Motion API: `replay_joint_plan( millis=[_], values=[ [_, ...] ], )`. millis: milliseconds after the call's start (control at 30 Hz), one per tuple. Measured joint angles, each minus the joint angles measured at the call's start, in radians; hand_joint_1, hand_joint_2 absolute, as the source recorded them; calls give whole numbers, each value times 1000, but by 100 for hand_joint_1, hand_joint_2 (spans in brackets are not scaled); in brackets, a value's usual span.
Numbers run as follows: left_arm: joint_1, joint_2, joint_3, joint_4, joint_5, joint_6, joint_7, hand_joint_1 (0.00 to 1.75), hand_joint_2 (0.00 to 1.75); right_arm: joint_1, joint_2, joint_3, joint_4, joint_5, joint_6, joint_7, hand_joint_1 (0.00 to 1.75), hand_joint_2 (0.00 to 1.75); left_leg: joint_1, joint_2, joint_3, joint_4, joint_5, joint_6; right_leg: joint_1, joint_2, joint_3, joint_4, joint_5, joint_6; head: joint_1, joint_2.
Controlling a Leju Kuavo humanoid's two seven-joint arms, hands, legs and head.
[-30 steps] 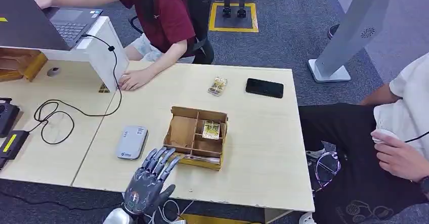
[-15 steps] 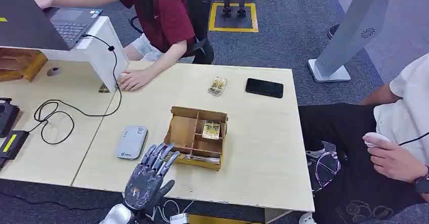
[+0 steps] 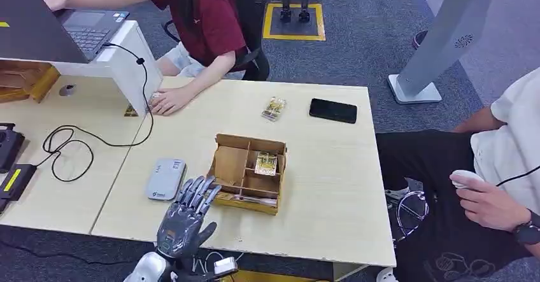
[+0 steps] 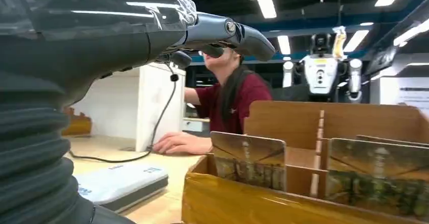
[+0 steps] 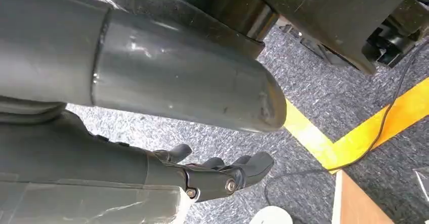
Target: Pass the card to the sensor for recognition and then transmit it.
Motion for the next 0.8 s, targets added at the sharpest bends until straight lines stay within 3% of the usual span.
replay_joint_plan(
  millis=[367,800],
  values=[
    [-19,-25,52,54,-29,1,12,0,175,0,0,-2,0,0,0,0,0,0,0,0,0,0,0,0,0,0,0,0,0,0,0,0],
    [-31,-61,142,68,-31,1,-51,0,175,0,0,-6,0,0,0,2,0,0,0,0,0,0,0,0,0,0,0,0,0,0,0,0]
  ],
)
